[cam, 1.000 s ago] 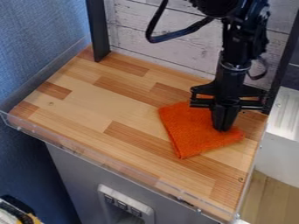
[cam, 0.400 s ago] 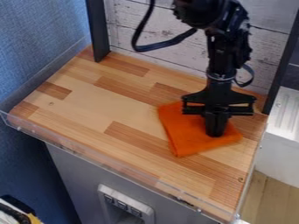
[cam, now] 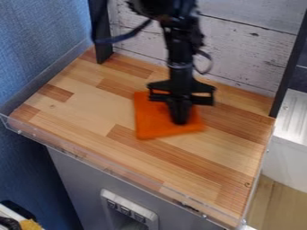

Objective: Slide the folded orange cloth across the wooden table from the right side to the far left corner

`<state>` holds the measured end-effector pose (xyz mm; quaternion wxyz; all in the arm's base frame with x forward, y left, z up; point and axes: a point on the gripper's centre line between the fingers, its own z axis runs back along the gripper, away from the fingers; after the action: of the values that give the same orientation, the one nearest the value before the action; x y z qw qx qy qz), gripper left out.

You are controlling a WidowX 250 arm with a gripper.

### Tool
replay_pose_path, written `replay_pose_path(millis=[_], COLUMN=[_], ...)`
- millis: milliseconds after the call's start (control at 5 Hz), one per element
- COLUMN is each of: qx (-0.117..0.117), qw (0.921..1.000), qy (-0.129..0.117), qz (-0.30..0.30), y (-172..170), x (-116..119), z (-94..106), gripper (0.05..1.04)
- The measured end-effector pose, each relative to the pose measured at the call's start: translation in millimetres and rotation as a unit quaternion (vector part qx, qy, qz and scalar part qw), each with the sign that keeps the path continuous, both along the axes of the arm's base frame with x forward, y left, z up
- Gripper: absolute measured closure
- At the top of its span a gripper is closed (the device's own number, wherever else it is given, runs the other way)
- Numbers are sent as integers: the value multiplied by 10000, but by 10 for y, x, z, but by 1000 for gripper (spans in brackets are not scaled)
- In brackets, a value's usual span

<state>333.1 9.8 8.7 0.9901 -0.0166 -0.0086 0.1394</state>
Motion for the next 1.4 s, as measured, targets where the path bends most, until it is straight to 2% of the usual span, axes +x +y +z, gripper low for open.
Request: replay_pose_path(millis=[400,600,1000,1200,1400], qx=[73,150,233,225,159], qw=[9977,9955,9913,9897,9891], qy=[-101,-72,111,160,274], qz=[-661,-928,-1289,-1408,-1435], y=[716,1039,1409,1467,1499], x=[108,85,-27,-22,-65], z=[6,10,31,26,44], gripper=[1021,1021,1021,997,842])
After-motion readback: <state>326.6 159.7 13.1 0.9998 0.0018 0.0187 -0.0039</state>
